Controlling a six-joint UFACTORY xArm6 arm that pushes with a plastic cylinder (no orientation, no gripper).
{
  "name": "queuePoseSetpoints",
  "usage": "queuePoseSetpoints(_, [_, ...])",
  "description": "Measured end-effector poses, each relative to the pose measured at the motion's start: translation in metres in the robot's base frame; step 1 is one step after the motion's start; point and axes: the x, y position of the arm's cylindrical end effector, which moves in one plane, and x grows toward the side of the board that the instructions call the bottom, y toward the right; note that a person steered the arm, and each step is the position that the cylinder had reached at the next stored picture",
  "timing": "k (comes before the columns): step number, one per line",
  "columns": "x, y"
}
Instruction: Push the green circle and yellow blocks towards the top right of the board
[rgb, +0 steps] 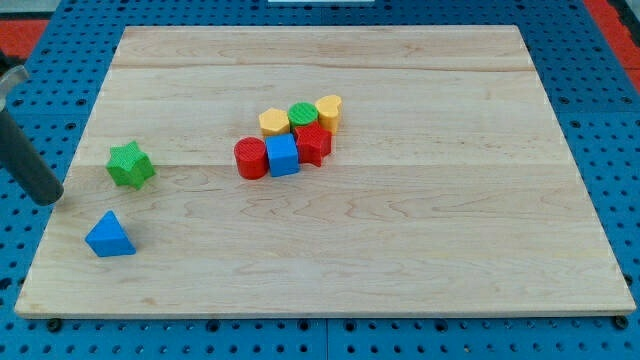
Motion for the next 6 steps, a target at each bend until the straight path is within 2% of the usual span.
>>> queuePoseSetpoints(2, [-0.026, 0.118])
queuePoseSetpoints(3, [-0.036, 0.109])
queuePoseSetpoints(4, [-0.053, 0.125])
queuePoseSetpoints(5, [-0.084, 0.171])
queuePoseSetpoints(6, [-0.089, 0.232])
